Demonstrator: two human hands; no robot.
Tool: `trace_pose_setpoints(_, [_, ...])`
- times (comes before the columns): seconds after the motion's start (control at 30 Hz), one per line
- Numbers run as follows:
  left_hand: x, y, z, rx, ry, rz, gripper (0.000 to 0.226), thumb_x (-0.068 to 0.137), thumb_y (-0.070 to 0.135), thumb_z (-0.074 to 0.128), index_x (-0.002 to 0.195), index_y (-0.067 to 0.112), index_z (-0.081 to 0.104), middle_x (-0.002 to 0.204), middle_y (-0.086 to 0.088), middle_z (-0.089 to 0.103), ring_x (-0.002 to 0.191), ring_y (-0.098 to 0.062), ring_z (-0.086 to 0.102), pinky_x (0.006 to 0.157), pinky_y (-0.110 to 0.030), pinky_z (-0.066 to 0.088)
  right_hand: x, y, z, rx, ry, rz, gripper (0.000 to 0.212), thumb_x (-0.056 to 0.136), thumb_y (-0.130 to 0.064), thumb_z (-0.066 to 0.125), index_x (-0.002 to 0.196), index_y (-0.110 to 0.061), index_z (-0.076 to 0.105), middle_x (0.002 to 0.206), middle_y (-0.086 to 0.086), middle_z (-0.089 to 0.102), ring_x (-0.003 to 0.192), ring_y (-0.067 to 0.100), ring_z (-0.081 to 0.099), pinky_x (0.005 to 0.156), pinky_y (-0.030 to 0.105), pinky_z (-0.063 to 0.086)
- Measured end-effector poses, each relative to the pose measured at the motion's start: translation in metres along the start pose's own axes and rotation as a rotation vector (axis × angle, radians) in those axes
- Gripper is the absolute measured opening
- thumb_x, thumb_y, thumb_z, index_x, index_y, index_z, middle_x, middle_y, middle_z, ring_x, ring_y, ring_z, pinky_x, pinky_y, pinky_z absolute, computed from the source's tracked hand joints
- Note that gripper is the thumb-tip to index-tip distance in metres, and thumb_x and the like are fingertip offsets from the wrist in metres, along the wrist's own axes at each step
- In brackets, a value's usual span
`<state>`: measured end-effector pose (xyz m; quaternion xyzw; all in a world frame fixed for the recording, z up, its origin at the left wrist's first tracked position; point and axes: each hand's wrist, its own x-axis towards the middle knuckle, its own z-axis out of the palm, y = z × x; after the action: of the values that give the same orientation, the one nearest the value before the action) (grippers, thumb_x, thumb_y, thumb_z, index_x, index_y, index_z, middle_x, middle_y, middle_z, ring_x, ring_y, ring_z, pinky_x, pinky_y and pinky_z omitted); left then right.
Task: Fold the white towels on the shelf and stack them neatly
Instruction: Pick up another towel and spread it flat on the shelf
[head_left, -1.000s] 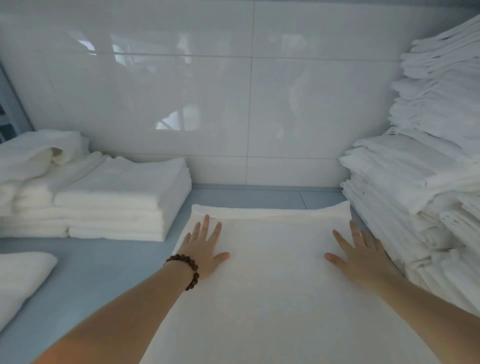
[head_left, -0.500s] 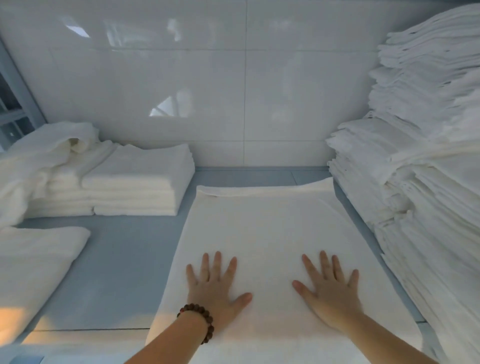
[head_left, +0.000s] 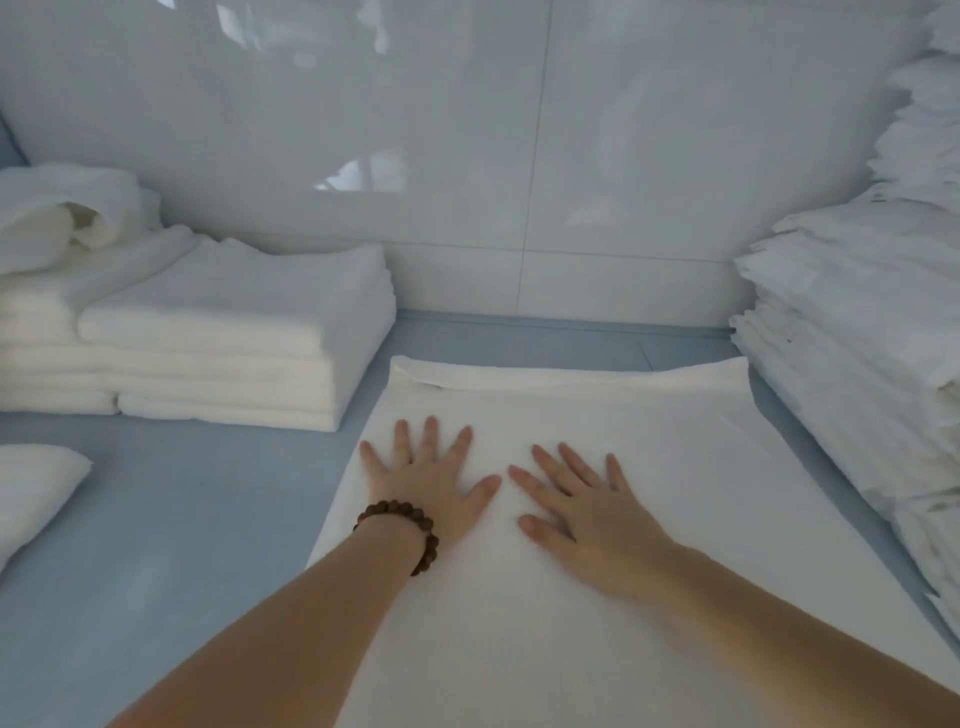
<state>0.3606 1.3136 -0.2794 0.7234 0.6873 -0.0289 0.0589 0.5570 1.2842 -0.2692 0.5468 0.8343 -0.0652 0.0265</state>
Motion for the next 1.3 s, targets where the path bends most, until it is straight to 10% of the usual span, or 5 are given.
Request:
trace_pose_setpoints(0.47, [0.109, -0.024, 0.000, 0.002, 0.078, 0.011, 0.074, 0.081, 0.075, 0.002, 0.146, 0.041, -0.010, 0.158, 0.005, -0.013, 0.144, -0.031, -0.013, 0.113, -0.058, -0.005, 0.181, 0.075, -0.015, -0.016, 0.035, 0.184, 0.059, 0.093, -0.062, 0.011, 0.148, -0.042, 0.005, 0.159, -0.008, -0.003, 0.146, 0.015, -0.003, 0.115, 0.056, 0.002])
trace_pose_setpoints(0.83, [0.108, -0.024, -0.005, 0.020, 0.063, 0.014, 0.073, 0.082, 0.074, 0.003, 0.146, 0.041, -0.012, 0.158, 0.005, -0.014, 0.144, -0.028, -0.012, 0.115, -0.054, -0.003, 0.073, 0.169, -0.012, -0.031, -0.004, 0.632, 0.077, 0.075, -0.080, -0.001, 0.144, -0.048, -0.008, 0.158, -0.008, -0.011, 0.146, 0.023, -0.007, 0.113, 0.061, 0.001])
trace_pose_setpoints(1.3, [0.143, -0.007, -0.011, 0.059, 0.046, -0.034, 0.077, 0.079, 0.077, -0.001, 0.147, 0.041, -0.008, 0.158, 0.006, -0.009, 0.145, -0.028, -0.008, 0.115, -0.054, -0.002, 0.118, 0.212, -0.023, -0.032, 0.067, 0.572, 0.070, 0.083, -0.076, 0.006, 0.146, -0.046, -0.002, 0.159, -0.004, -0.005, 0.146, 0.025, -0.003, 0.110, 0.064, 0.001])
